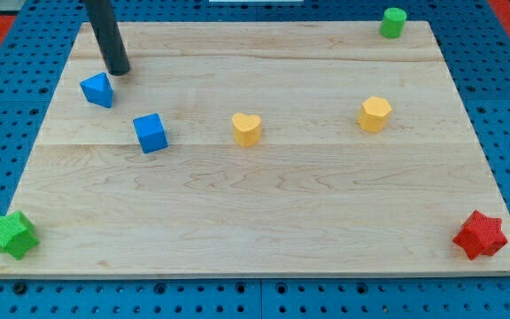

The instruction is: Move the red circle to the top left

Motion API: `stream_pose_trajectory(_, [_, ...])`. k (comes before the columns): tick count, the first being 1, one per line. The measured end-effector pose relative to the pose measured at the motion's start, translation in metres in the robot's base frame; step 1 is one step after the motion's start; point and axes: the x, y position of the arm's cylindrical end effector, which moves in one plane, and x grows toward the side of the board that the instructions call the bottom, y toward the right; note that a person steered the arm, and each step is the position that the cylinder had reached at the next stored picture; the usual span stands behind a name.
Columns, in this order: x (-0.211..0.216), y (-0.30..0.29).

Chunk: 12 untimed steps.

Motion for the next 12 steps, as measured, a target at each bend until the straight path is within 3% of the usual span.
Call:
stream_pose_trajectory(3, [-0.022, -0.044])
stream_pose_trajectory(6, [-0.053, -0.042])
stream_pose_trajectory(8, [-0.045, 0.007])
stream_pose_trajectory(9, [-0.067, 0.032])
stream_pose_trajectory(11, [-0.085, -0.026])
stream_pose_trajectory(12, [-0.084, -0.027])
